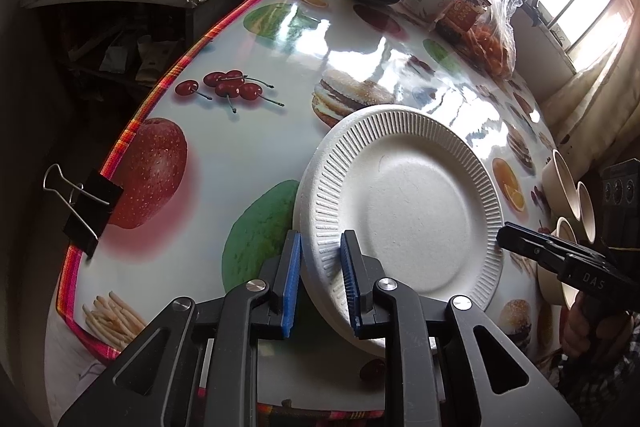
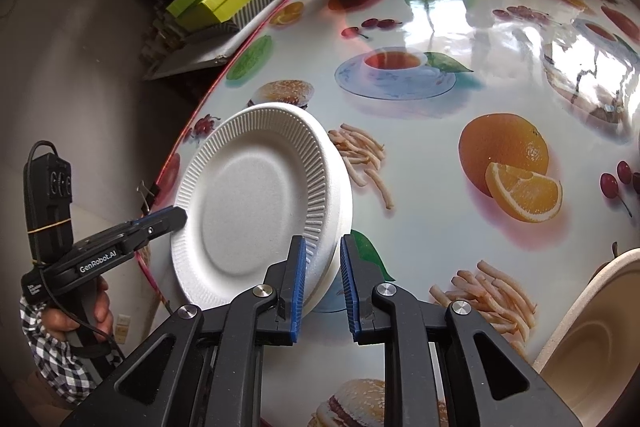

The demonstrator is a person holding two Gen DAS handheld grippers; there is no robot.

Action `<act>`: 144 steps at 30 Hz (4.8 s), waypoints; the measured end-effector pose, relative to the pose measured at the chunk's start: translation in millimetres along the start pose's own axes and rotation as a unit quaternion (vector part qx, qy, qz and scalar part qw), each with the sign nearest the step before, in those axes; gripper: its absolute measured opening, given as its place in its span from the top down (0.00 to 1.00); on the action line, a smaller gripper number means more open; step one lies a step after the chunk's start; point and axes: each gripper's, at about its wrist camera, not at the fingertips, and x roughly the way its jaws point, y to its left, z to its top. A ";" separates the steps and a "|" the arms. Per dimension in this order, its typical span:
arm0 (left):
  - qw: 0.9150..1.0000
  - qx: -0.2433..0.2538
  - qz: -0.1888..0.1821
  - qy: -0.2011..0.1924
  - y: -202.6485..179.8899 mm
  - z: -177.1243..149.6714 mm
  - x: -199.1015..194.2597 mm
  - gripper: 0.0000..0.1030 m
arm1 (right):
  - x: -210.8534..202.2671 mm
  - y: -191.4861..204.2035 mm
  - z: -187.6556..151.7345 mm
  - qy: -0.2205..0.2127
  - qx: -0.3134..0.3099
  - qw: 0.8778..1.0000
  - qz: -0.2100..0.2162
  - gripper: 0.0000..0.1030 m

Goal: Organize plates and bowls
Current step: 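Lower both held white plates onto the plate stack and open both tools, then withdraw both open tools from the plate stack, then move both tools toward the beige paper bowls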

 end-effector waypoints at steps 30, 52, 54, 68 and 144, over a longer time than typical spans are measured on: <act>0.999 -0.023 -0.032 0.025 1.8 2.9 14.4 0.58 | 11.6 -0.3 4.7 0.010 0.008 1.000 0.016 0.62; 0.999 0.002 -0.025 0.035 -22.0 46.6 41.7 0.58 | 11.8 -24.6 39.2 0.005 0.037 0.999 -0.025 0.69; 0.999 0.006 -0.024 0.039 -25.5 51.5 45.9 0.58 | 11.4 -28.7 42.5 0.003 0.042 0.999 -0.027 0.69; 0.999 0.022 -0.024 0.040 -41.1 70.9 56.8 0.58 | 10.3 -44.6 59.1 -0.004 0.050 0.998 -0.040 0.69; 0.964 0.245 -0.067 -0.077 -227.9 3.6 -11.2 0.53 | -168.7 -64.2 -63.3 -0.214 0.072 0.944 -0.241 0.33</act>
